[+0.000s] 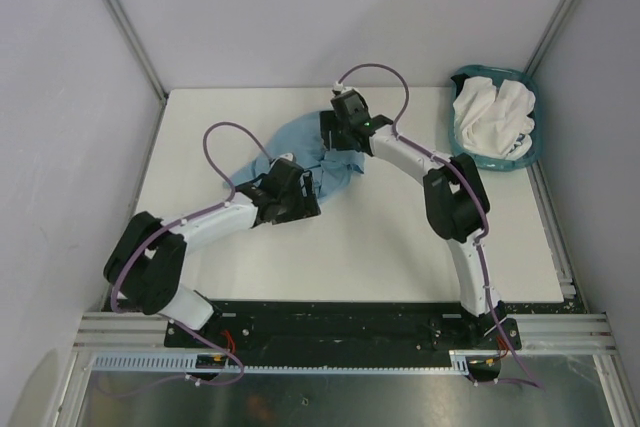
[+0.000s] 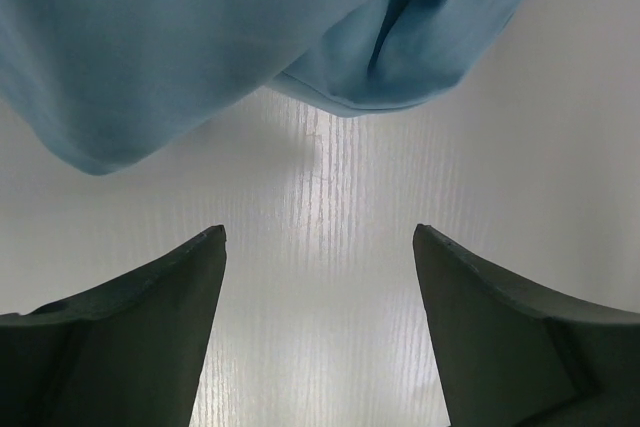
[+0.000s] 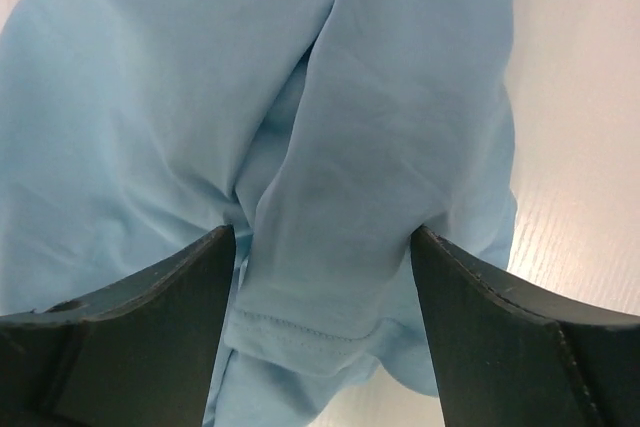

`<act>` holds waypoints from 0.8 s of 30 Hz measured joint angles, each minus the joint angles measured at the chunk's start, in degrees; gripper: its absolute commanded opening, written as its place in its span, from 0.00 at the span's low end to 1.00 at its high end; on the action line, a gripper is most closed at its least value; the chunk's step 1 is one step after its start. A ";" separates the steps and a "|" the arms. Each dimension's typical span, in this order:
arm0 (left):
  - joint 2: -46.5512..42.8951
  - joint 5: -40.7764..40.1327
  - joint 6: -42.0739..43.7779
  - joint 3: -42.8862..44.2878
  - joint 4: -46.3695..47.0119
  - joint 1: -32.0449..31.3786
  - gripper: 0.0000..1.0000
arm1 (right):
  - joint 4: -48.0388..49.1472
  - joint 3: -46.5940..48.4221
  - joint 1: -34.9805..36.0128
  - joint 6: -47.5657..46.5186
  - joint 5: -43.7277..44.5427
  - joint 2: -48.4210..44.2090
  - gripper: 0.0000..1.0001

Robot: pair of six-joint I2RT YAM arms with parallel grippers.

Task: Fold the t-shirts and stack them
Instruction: Move the tshirt to the center of the board

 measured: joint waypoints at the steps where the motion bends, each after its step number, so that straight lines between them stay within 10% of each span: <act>1: 0.50 0.02 0.00 0.00 0.17 -0.13 0.80 | -0.42 1.11 0.07 -0.28 0.57 0.66 0.72; 14: 6.49 0.42 0.07 4.35 1.31 -1.92 0.77 | -1.86 -1.60 -2.80 0.33 5.79 0.13 0.04; 24: 9.86 -1.49 1.42 9.35 1.73 -3.21 0.70 | -2.67 -6.38 -4.92 1.29 6.60 -5.64 0.00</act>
